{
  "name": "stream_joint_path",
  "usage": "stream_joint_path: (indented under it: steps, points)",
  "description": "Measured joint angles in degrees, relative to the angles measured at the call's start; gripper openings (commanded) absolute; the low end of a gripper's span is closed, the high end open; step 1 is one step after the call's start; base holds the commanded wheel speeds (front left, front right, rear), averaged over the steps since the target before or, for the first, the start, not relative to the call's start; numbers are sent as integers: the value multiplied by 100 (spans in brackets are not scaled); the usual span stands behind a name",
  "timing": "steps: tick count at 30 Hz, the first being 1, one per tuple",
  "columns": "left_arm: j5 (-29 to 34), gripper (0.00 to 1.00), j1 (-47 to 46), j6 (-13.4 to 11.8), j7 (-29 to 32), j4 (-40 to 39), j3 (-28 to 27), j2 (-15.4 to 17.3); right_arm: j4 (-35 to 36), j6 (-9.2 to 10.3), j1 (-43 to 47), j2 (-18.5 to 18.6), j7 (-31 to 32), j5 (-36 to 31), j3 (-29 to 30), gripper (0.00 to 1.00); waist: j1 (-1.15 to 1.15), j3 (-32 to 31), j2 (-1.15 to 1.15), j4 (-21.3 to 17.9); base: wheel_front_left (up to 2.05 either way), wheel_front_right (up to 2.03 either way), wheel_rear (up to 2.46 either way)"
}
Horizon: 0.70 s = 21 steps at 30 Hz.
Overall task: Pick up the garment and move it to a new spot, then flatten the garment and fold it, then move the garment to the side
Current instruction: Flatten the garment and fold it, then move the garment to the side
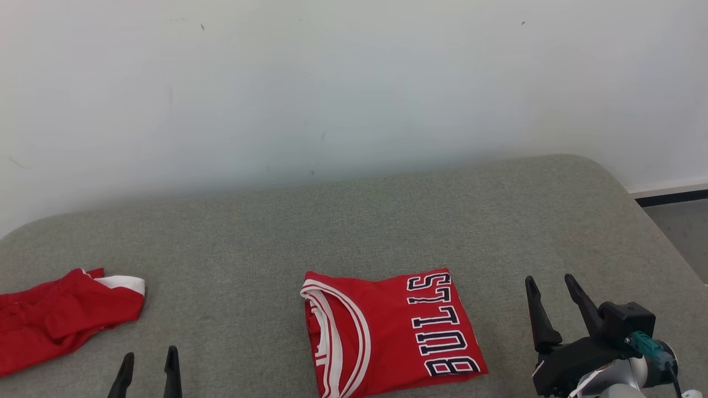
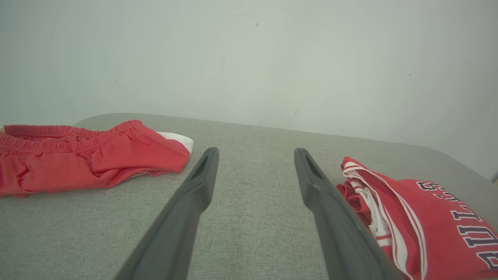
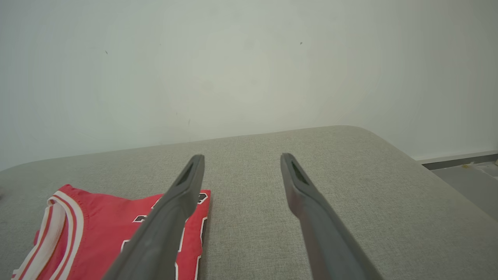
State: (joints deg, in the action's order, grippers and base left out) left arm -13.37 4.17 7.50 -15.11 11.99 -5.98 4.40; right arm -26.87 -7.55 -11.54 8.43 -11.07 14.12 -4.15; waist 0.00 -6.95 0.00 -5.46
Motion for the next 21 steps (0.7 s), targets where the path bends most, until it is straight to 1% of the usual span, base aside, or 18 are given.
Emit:
stream_joint_path:
  steps: [13,14,17,19,21]
  points:
    - [44,100,0,0,0,-59,-14,-90,-12,0,-31,29,10,10,-31,100,0,35,0,32,0,0,0]
    - [44,100,0,0,0,-67,-10,-96,-38,0,-46,16,88,98,-19,100,0,42,0,48,0,0,0]
    - [40,100,4,0,0,-87,-14,-109,-172,0,-120,-154,534,637,86,100,0,55,0,98,0,0,0]
    - [32,100,20,0,0,-112,-10,-115,-301,0,-220,-155,1082,716,38,100,0,72,0,129,0,0,0]
    - [18,100,41,0,0,-148,-12,-124,-427,0,-333,-55,1568,692,-93,100,0,97,0,162,0,0,0]
